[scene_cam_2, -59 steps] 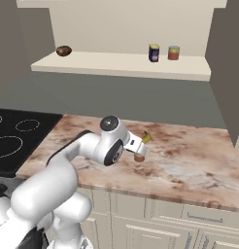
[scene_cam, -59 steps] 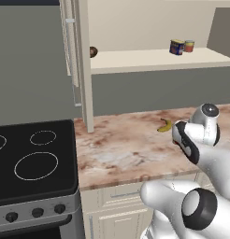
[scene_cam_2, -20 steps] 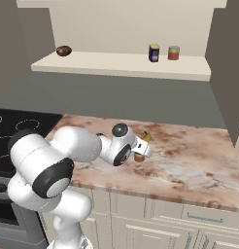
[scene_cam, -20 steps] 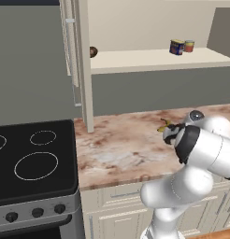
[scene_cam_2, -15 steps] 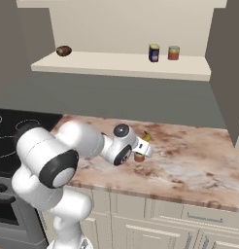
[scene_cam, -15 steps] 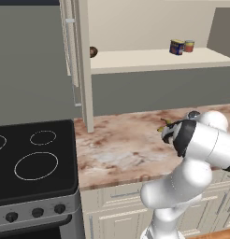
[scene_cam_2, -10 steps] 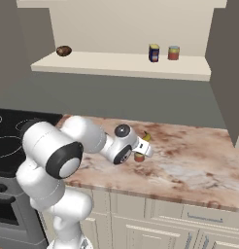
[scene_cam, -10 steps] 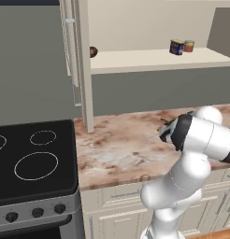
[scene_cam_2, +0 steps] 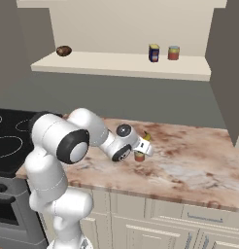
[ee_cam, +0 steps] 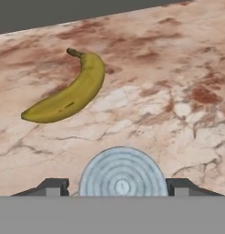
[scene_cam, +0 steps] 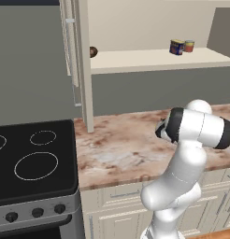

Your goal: Pick the cans from the counter and place them in their designated side in the cabinet.

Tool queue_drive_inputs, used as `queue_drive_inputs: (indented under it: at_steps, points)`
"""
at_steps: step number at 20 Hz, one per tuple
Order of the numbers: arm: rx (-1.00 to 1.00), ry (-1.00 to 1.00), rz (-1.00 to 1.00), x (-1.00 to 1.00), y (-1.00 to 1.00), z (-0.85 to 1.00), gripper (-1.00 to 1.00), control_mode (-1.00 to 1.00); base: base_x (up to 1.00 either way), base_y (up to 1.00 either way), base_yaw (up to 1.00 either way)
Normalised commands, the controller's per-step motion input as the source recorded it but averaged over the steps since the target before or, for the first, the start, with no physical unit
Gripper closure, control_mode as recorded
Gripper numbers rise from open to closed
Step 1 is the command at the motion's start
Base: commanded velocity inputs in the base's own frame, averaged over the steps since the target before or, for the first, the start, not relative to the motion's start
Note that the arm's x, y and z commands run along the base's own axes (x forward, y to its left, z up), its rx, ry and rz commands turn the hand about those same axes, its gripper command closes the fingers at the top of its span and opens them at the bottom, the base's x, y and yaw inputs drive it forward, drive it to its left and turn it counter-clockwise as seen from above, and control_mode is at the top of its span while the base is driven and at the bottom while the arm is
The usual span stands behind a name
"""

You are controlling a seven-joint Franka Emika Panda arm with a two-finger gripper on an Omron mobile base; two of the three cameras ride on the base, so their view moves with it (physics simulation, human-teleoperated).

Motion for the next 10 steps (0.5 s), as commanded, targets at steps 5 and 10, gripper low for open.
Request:
queue_drive_inputs:
  at_steps: [5,10]
  points:
    - [0.0,0.0,0.0,0.09,-0.25,-0.18,1.0,-1.0,0.0,0.0,0.0]
    - [0.0,0.0,0.0,0.01,-0.32,-0.11,1.0,-1.0,0.0,0.0,0.0]
